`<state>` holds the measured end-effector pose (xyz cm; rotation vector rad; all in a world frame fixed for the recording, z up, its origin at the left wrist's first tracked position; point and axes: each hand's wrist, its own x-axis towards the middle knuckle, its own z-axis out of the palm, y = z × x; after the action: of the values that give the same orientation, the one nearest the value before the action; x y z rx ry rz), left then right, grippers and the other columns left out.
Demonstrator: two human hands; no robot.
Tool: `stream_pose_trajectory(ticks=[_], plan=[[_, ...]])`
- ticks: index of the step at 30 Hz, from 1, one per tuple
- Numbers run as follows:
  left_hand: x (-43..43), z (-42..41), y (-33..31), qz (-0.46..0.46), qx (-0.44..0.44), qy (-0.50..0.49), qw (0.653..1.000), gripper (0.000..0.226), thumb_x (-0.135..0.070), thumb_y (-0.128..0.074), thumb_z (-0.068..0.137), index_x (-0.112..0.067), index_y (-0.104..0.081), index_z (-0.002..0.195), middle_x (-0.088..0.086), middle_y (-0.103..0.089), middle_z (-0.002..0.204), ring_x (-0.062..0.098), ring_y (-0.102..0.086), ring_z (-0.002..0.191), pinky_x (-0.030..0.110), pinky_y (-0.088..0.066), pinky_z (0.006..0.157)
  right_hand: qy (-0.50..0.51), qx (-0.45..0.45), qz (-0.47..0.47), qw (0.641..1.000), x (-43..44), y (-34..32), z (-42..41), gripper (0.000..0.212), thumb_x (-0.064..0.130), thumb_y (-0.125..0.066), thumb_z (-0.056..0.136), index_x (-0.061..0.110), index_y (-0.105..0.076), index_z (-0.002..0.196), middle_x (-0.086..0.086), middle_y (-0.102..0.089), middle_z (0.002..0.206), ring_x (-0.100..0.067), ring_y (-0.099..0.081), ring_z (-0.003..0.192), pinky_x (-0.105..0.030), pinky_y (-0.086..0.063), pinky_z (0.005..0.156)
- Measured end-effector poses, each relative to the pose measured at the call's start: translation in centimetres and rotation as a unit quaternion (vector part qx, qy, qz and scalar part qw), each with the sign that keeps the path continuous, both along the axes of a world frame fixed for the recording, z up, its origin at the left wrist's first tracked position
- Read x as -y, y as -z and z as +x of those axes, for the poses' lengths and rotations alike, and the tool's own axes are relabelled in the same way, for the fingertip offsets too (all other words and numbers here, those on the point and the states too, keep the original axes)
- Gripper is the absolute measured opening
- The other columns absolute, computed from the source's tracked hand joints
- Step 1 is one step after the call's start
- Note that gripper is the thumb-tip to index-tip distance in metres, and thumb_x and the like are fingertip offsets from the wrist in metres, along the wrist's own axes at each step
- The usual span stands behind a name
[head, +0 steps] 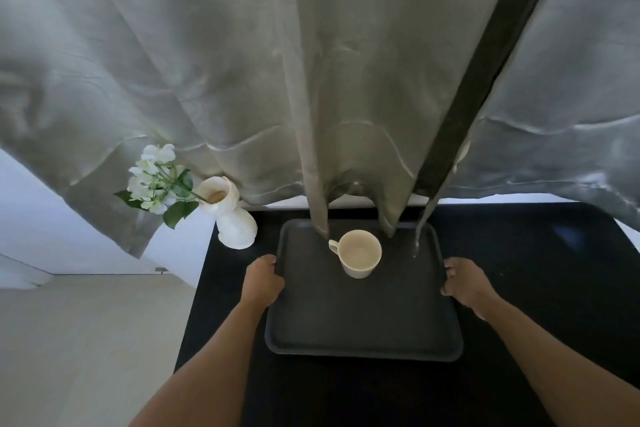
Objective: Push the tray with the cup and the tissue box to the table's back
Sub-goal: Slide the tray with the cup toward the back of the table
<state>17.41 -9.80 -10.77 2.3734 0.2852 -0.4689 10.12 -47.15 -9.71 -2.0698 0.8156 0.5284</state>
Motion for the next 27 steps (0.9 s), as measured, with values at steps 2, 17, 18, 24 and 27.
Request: stream_pose_trajectory(ticks=[2, 17, 18, 24, 27], plan=[[0.2, 0.8, 0.4, -0.005, -0.006, 0.001, 1.0, 0.043, 0.006, -0.054, 0.075, -0.003, -0.06, 0.117, 0.006, -0.062, 0.095, 0.021, -0.059, 0.085, 0.022, -0.044, 0.062, -0.002, 0.009, -0.01, 1.0, 0.2, 0.3, 0.7, 0.052, -0.011, -0.066, 0.079, 0.005, -0.057, 0.128, -0.013, -0.067, 0.113, -0.027, -0.063, 0.105, -0.044, -0.051, 0.095], [0.0, 3.9, 1.8, -0.018, 0.012, -0.029, 0.999, 0.046, 0.008, -0.055, 0.075, 0.001, -0.059, 0.12, 0.016, -0.065, 0.11, 0.031, -0.062, 0.098, 0.03, -0.045, 0.073, -0.019, 0.011, -0.029, 0.999, 0.2, 2.0, 5.0, 0.055, -0.008, -0.068, 0.077, 0.01, -0.058, 0.127, -0.001, -0.064, 0.096, -0.008, -0.057, 0.077, -0.023, -0.041, 0.06], [0.0, 3.9, 1.8, -0.017, 0.016, -0.028, 0.999, 0.045, 0.008, -0.055, 0.074, 0.001, -0.06, 0.118, 0.016, -0.065, 0.108, 0.029, -0.061, 0.094, 0.031, -0.046, 0.072, -0.02, 0.01, -0.027, 0.999, 0.2, 2.1, 5.1, 0.055, -0.008, -0.068, 0.077, 0.011, -0.058, 0.127, -0.003, -0.065, 0.1, -0.009, -0.057, 0.079, -0.025, -0.042, 0.062], [0.3, 4.4, 2.1, -0.014, 0.024, -0.019, 0.999, 0.042, 0.008, -0.055, 0.073, 0.004, -0.06, 0.115, 0.012, -0.063, 0.096, 0.03, -0.06, 0.091, 0.032, -0.045, 0.072, -0.023, 0.019, -0.034, 0.999, 0.5, 2.5, 5.2, 0.058, -0.01, -0.067, 0.077, 0.007, -0.054, 0.131, 0.002, -0.062, 0.091, -0.006, -0.056, 0.075, -0.022, -0.041, 0.06], [0.5, 4.8, 2.0, -0.014, 0.021, -0.015, 1.0, 0.04, 0.009, -0.053, 0.073, 0.004, -0.061, 0.112, 0.012, -0.063, 0.091, 0.028, -0.059, 0.085, 0.032, -0.044, 0.07, -0.021, 0.025, -0.05, 0.998, 0.5, 2.6, 5.4, 0.059, -0.011, -0.068, 0.076, 0.006, -0.055, 0.131, 0.009, -0.056, 0.079, -0.001, -0.052, 0.07, -0.019, -0.037, 0.055]])
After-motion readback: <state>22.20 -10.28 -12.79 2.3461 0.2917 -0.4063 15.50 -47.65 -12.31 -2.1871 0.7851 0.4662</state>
